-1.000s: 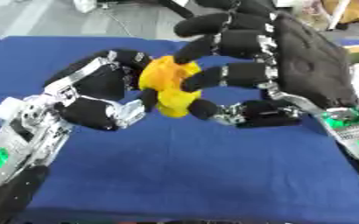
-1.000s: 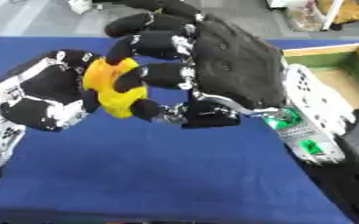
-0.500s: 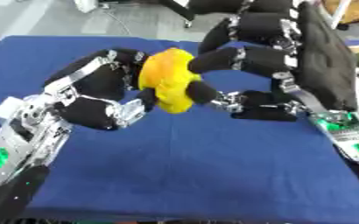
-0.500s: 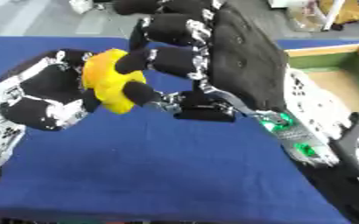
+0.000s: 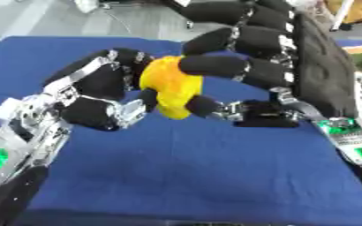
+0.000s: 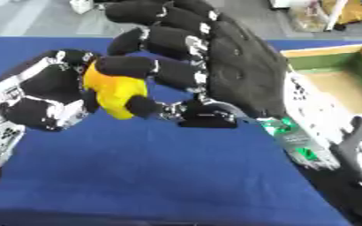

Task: Pick up the objects with one hand, pass them to the other hand, and then place them into the box on the other side of the table.

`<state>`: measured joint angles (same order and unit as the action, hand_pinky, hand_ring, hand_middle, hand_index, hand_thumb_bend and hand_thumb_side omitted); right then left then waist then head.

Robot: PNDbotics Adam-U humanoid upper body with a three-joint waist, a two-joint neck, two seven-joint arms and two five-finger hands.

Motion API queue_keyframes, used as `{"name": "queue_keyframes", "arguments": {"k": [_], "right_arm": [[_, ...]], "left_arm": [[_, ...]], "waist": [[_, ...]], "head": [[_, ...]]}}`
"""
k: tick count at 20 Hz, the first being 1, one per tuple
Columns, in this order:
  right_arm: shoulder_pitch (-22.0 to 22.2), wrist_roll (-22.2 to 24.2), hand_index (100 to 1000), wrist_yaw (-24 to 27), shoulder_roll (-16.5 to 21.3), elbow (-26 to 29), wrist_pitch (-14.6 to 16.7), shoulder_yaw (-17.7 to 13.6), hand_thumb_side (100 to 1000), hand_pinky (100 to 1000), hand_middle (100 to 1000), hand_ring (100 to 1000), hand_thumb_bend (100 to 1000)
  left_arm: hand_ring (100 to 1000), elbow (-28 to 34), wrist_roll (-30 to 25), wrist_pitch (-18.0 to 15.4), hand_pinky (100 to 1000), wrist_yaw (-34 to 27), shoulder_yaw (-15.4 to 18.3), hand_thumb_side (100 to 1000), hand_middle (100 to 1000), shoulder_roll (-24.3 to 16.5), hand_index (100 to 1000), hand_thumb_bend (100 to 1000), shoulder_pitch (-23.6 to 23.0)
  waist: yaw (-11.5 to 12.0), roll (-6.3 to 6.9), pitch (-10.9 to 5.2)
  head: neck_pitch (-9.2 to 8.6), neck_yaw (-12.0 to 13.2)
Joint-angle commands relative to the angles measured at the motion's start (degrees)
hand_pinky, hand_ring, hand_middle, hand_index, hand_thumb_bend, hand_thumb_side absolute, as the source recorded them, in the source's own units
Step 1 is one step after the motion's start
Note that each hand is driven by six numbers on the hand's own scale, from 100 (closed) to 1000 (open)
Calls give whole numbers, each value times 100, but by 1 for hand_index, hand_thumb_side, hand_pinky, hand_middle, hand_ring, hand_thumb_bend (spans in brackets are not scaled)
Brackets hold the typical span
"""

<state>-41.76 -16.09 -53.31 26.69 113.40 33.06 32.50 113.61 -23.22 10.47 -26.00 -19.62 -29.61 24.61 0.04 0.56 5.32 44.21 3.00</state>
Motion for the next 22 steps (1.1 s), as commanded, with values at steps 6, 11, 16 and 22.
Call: {"name": "queue_keyframes", "arguments": {"k": [6,11,16,22], "right_arm": [[-73,495,872,248,187,119,158,-15,100,748,582,624,436],[-62,839,869,449,203,119,181,-9,100,725,563,591,442],[-55,1161,874,558,172,119,118,-11,100,704,554,571,444],[-74,1386,874,425,57,119,-145,-28,100,647,503,519,455]], "left_arm": [[659,98,-28,-101,716,136,14,100,515,-523,590,100,130],[661,98,-96,-182,719,219,23,100,515,-581,590,100,148],[663,98,-144,-222,721,246,4,100,515,-553,591,101,179],[664,98,-225,-200,720,203,-95,100,515,-511,590,101,234]], "waist": [[-32,-51,-110],[-40,-52,-107],[-35,-53,-104],[-34,-48,-108]], "head": [[-9,41],[-9,46],[-9,39],[-9,26]]}}
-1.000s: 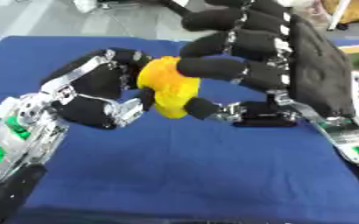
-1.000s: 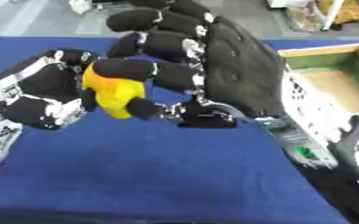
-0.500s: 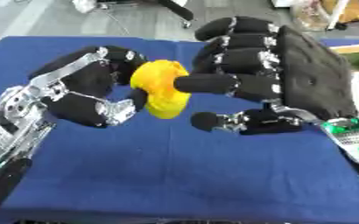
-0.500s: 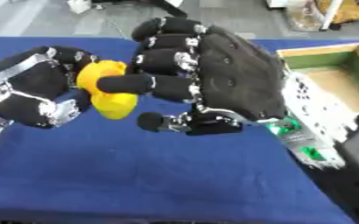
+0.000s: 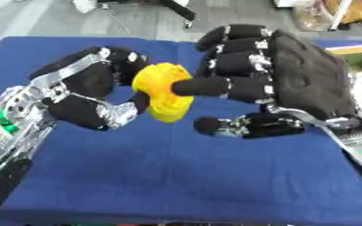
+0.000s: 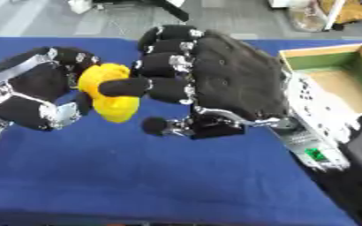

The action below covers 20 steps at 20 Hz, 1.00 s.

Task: Pick up the objects with one hand, pass them to the other hand, and then place them into the box on the other side of the table.

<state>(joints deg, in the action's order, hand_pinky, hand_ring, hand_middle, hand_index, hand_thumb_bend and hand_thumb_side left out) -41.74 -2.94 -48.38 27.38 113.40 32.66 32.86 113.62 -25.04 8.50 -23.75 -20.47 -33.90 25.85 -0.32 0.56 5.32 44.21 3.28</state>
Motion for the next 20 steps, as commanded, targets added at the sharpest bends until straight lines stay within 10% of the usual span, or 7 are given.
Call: {"name": "queue_keyframes", "arguments": {"k": [1,20], "right_arm": [[-80,99,871,-121,-34,119,-167,-64,100,639,496,512,455],[21,368,772,-452,-223,119,-650,87,100,596,440,465,380]], "left_arm": [[664,97,-58,0,719,-34,-29,100,515,-70,590,101,120],[667,97,-37,56,724,-60,-159,100,515,89,590,109,294]], "waist": [[3,-47,-108],[13,-52,-108]], "head": [[-9,-5],[-9,-26]]}}
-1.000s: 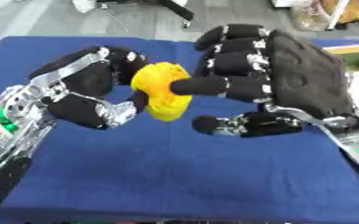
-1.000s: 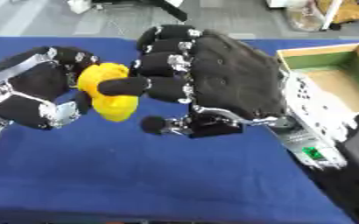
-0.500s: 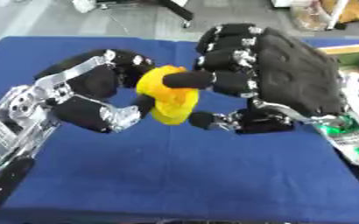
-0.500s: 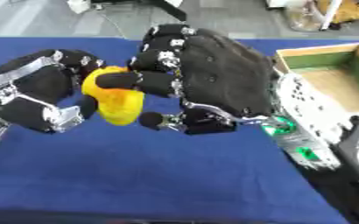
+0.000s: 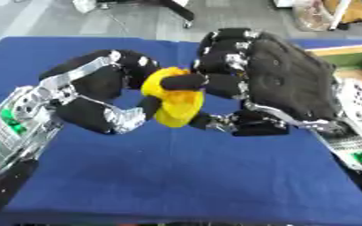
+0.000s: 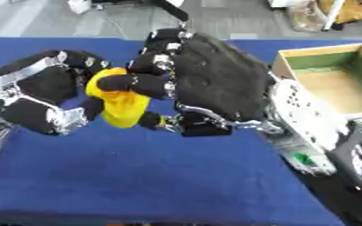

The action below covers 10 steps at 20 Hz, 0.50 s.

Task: Pick up the objects with one hand, pass them to the other hand, and then place them into the box on the other side of the table.

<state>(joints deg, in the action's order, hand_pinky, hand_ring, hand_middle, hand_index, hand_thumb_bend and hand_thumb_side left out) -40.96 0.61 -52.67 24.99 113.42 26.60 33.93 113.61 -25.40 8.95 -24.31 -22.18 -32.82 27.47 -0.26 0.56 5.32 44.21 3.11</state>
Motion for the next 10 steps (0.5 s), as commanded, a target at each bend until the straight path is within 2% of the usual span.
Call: {"name": "queue_keyframes", "arguments": {"k": [1,3,6,7,8,9,10], "right_arm": [[-53,-5,715,-15,13,117,-69,-23,100,594,441,465,357],[-50,-51,674,-1,12,117,-121,-22,100,595,444,467,337],[-49,-89,674,-6,14,117,-153,-13,100,595,444,467,337],[-40,-104,479,3,0,117,-166,-27,100,581,438,458,206],[-30,-156,466,51,-23,117,-218,-66,100,580,437,457,201],[-34,-230,412,123,-23,117,-281,-80,100,575,431,448,153],[-41,-312,409,205,-18,117,-335,-90,100,574,429,447,170]], "left_arm": [[667,98,-1,10,726,-2,12,100,516,-15,591,112,139],[668,98,-2,8,726,5,12,100,516,-12,592,114,147],[668,98,-1,6,726,11,11,100,516,-10,592,114,149],[677,98,2,6,731,16,14,100,541,-16,623,155,146],[678,98,9,7,732,29,22,100,546,-32,627,160,140],[685,98,15,3,735,41,28,100,564,-44,647,186,135],[686,98,18,-8,736,61,37,100,566,-59,649,207,132]], "waist": [[7,-52,-109],[6,-51,-109],[6,-50,-109],[3,-47,-108],[-2,-45,-107],[-5,-44,-106],[-7,-43,-106]], "head": [[-9,-10],[-9,-9],[-9,-8],[-9,-6],[-9,-3],[-9,-2],[-9,-2]]}}
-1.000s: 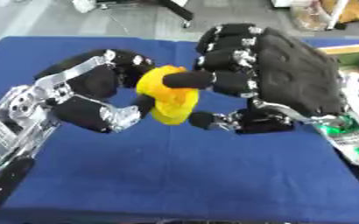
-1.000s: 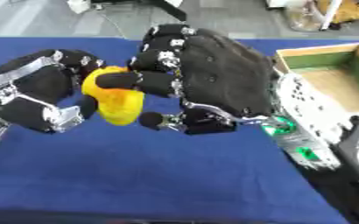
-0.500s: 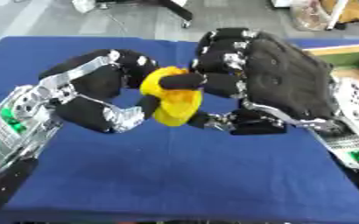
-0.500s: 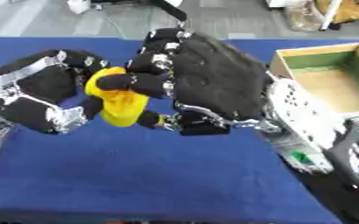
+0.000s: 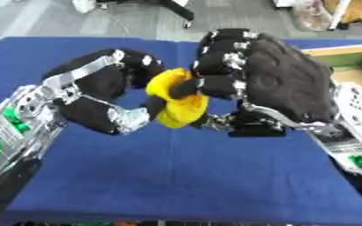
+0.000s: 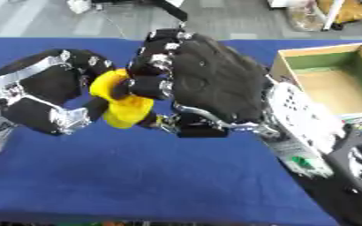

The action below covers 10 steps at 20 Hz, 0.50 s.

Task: Pick up the objects with one hand, pass them to the other hand, and then place them into the box on the other side of the table.

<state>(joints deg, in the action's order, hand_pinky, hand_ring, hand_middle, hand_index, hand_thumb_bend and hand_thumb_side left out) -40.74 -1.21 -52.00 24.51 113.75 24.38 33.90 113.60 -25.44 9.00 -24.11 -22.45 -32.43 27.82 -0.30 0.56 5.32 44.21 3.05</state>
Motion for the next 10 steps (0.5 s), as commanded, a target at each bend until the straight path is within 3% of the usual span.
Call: {"name": "queue_keyframes", "arguments": {"k": [1,2,3,10], "right_arm": [[-70,-215,394,219,43,84,-147,-93,100,569,423,440,158],[-74,-304,394,278,61,84,-165,-95,100,569,423,440,158],[-75,-396,385,307,78,84,-177,-94,100,565,420,436,158],[-89,-840,377,282,218,84,-182,-115,100,567,421,438,163]], "left_arm": [[691,99,24,-27,740,55,72,112,574,-113,658,259,93],[691,99,25,-40,740,65,78,112,574,-127,658,259,89],[698,99,24,-52,745,84,83,188,583,-143,667,312,89],[709,99,78,-234,751,260,233,314,599,-338,683,401,84]], "waist": [[-6,-42,-105],[-8,-42,-105],[-10,-41,-106],[-29,-41,-120]], "head": [[-9,4],[-9,3],[-9,2],[-9,5]]}}
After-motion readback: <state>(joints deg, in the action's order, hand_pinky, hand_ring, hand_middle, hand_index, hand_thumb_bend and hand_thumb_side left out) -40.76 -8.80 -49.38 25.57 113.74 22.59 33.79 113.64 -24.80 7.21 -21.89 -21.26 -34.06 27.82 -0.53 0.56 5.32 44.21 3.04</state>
